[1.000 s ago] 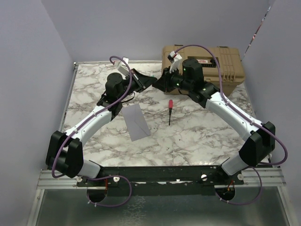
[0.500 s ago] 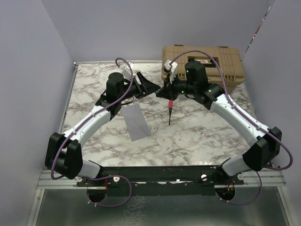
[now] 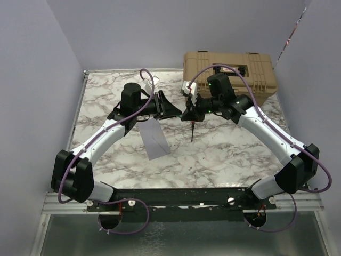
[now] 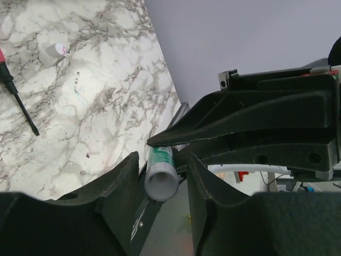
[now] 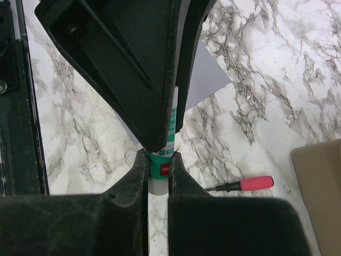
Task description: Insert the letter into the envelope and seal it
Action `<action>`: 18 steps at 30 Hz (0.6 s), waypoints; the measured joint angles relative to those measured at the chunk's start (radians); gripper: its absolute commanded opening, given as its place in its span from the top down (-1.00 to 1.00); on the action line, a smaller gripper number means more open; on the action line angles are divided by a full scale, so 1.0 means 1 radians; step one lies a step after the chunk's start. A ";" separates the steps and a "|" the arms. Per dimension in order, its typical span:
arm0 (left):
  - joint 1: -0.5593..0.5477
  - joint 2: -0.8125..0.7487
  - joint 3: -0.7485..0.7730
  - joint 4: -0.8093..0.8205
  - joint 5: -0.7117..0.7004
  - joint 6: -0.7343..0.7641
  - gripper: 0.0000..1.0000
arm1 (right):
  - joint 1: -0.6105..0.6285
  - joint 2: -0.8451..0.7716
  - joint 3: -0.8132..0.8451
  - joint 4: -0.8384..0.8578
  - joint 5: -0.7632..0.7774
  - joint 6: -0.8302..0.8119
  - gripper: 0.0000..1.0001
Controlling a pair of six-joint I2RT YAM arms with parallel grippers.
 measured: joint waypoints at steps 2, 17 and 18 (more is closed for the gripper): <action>0.000 0.003 0.000 -0.003 0.027 -0.001 0.21 | 0.000 0.000 0.000 -0.013 -0.005 -0.015 0.99; -0.010 0.029 0.000 -0.021 0.099 0.013 1.00 | -0.001 0.000 0.000 -0.060 -0.043 -0.043 -0.17; -0.010 0.029 0.000 -0.020 0.098 0.018 1.00 | -0.001 0.000 0.000 -0.060 -0.040 -0.024 -0.30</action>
